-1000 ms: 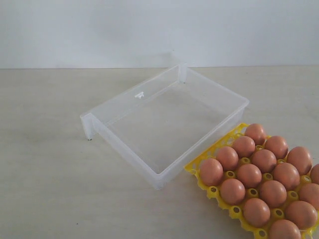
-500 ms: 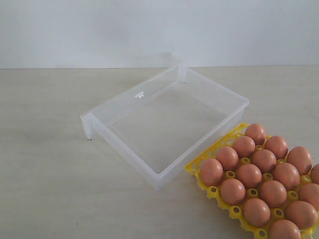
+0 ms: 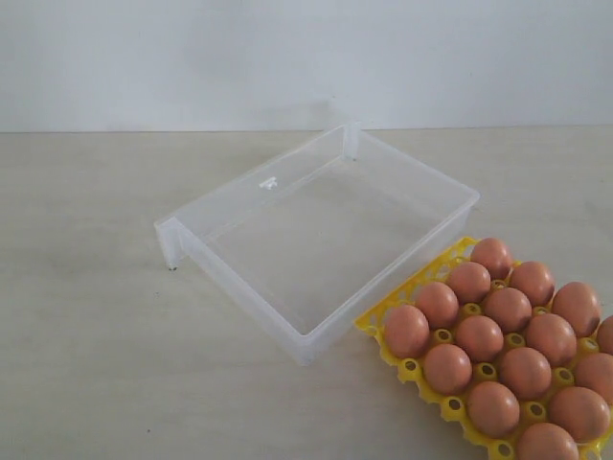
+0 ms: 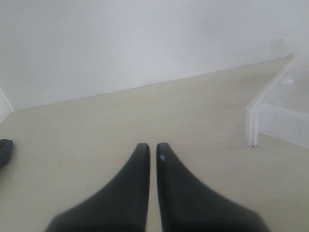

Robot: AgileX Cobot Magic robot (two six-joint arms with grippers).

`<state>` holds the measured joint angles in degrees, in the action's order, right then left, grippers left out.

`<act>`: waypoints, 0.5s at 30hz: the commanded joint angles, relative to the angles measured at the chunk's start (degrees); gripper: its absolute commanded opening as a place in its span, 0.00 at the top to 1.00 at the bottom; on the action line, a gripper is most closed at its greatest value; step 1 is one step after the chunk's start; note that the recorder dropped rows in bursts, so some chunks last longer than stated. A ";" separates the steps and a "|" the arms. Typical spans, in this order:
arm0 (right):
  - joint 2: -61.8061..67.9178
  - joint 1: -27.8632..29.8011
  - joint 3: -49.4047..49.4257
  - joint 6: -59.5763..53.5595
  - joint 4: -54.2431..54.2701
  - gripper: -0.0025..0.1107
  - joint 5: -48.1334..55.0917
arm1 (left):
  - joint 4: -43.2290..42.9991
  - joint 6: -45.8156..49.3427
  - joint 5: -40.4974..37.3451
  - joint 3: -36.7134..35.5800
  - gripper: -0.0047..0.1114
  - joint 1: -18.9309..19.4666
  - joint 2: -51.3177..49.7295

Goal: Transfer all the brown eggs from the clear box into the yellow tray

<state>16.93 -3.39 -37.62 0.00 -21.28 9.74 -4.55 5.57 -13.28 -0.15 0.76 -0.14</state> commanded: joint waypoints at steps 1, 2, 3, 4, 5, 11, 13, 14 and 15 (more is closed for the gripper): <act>-1.54 -0.19 15.74 5.14 7.21 0.98 -9.30 | 0.29 -0.17 0.37 0.15 0.92 -0.19 0.14; -2.12 -0.07 19.72 5.14 9.30 0.98 -9.74 | 0.29 -0.17 0.37 0.15 0.92 -0.19 0.14; -2.92 0.00 23.59 5.14 10.78 0.98 -9.74 | 0.29 -0.17 0.37 0.15 0.92 -0.19 0.14; -3.67 0.18 26.68 5.14 11.59 0.98 -9.74 | 0.29 -0.17 0.37 0.15 0.92 -0.19 0.14; -4.73 0.53 30.48 5.14 12.69 0.98 -9.74 | 0.29 -0.17 0.37 0.15 0.92 -0.19 0.14; -12.37 2.27 37.62 6.46 14.83 0.98 7.68 | 0.29 -0.17 0.37 0.15 0.92 -0.19 0.14; -14.49 2.27 37.62 7.05 12.97 0.98 8.52 | 0.29 -0.17 0.37 0.15 0.92 -0.19 0.14; -15.18 2.27 37.62 7.41 13.33 0.98 8.79 | 0.29 -0.17 0.37 0.15 0.92 -0.19 0.14; -15.61 2.27 37.62 8.19 13.69 0.98 9.00 | 0.29 -0.17 0.37 0.15 0.92 -0.19 0.14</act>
<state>2.96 -1.33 0.03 6.79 -7.25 17.40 -4.55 5.57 -13.28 -0.15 0.76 -0.14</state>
